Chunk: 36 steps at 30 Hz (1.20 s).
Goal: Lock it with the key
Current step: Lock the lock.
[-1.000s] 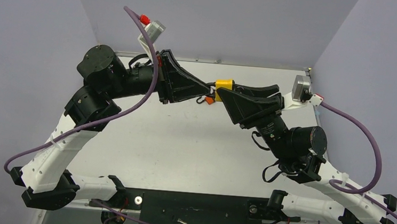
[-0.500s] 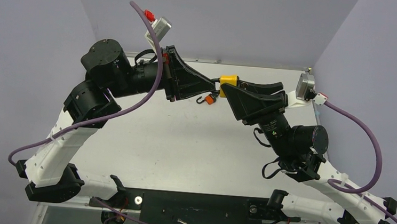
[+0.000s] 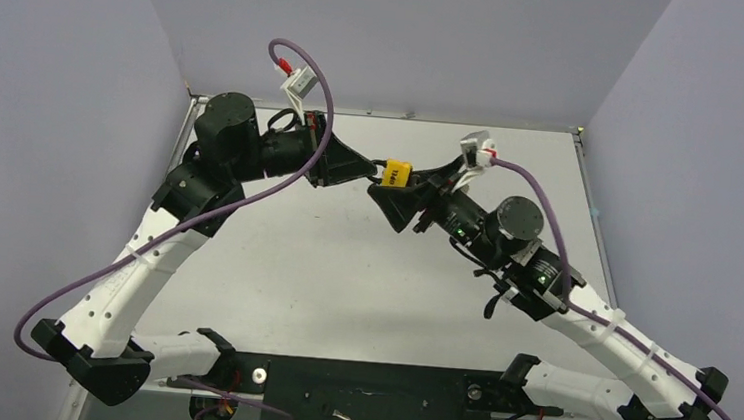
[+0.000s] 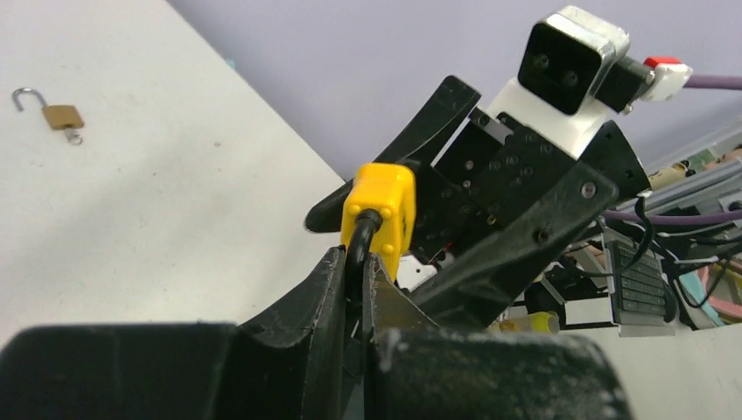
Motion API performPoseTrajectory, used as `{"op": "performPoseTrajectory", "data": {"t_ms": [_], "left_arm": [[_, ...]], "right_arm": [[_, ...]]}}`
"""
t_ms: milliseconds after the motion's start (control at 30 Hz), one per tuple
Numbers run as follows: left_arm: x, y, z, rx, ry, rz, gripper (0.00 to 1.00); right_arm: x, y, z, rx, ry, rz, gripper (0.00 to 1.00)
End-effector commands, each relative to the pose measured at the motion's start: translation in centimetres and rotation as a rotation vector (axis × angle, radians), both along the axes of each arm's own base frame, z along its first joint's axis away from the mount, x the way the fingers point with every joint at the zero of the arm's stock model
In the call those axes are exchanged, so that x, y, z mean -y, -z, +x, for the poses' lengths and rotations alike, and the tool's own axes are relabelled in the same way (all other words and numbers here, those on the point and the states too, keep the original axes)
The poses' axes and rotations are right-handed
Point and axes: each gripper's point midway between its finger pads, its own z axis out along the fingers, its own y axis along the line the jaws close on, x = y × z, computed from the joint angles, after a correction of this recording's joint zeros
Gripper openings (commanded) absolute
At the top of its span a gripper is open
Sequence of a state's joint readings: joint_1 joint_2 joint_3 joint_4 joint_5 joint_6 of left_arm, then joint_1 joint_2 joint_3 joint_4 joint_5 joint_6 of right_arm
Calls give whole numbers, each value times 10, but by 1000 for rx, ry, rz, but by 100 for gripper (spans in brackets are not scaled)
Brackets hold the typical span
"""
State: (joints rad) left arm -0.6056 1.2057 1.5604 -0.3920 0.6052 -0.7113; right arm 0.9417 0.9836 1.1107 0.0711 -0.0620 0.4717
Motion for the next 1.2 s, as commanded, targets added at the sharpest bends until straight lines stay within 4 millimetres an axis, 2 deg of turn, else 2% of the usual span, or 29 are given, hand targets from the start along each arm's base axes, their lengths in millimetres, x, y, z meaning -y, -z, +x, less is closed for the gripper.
{"op": "performPoseTrajectory", "data": {"t_ms": [0, 33, 67, 100, 133, 167, 200, 233, 267, 300, 333, 367, 400, 433, 500, 633, 700, 800, 833, 1000, 1067, 1167], "left_arm": [[-14, -30, 12, 116, -19, -138, 0], [-19, -27, 17, 107, -37, -142, 0], [-22, -24, 16, 108, -35, -144, 0], [-26, -22, 19, 106, -44, -143, 0], [-29, -17, 20, 99, -49, -137, 0], [-32, -13, 23, 96, -61, -125, 0], [-33, -10, 23, 98, -65, -116, 0], [-34, -6, 24, 91, -63, -109, 0], [-34, -4, 24, 86, -58, -106, 0], [-34, -4, 23, 84, -49, -107, 0], [-34, -2, 22, 78, -44, -106, 0], [-34, -3, 18, 82, -33, -108, 0], [-34, -2, 17, 82, -28, -108, 0], [-34, -3, 14, 89, -17, -111, 0], [-34, -4, 11, 92, -6, -114, 0], [-34, -6, 7, 101, 12, -115, 0], [-34, -7, 5, 103, 19, -118, 0], [-34, -10, 3, 107, 27, -126, 0], [-34, -11, 2, 107, 29, -130, 0], [-33, -14, 0, 110, 38, -141, 0], [-33, -14, 0, 109, 41, -144, 0], [-34, -14, 0, 106, 41, -146, 0]], "right_arm": [[-21, 51, -20, -77, -231, -141, 61], [-19, 49, -20, -79, -252, -124, 66], [-11, 46, -9, -69, -224, -98, 68], [-10, 40, -10, -61, -251, -67, 72], [0, 42, 0, -64, -230, -54, 74], [1, 34, -6, -47, -285, -14, 78], [8, 38, 2, -53, -274, -4, 79], [10, 30, -3, -32, -321, 28, 80], [16, 35, 3, -37, -311, 31, 81], [18, 29, -1, -15, -347, 55, 82], [24, 37, 7, -32, -338, 60, 82], [26, 26, 0, -3, -387, 100, 83], [29, 32, 5, -19, -392, 113, 82], [30, 22, -2, 3, -439, 148, 81], [27, 20, -2, -2, -480, 169, 80], [19, 9, -12, 13, -531, 182, 71], [18, 8, -14, 15, -532, 176, 57], [16, 11, -15, 6, -523, 157, 49], [16, 11, -17, 10, -520, 154, 42], [17, 13, -17, 3, -499, 138, 30], [17, 15, -15, -4, -488, 129, 23], [17, 18, -11, -12, -465, 115, 1]]}}
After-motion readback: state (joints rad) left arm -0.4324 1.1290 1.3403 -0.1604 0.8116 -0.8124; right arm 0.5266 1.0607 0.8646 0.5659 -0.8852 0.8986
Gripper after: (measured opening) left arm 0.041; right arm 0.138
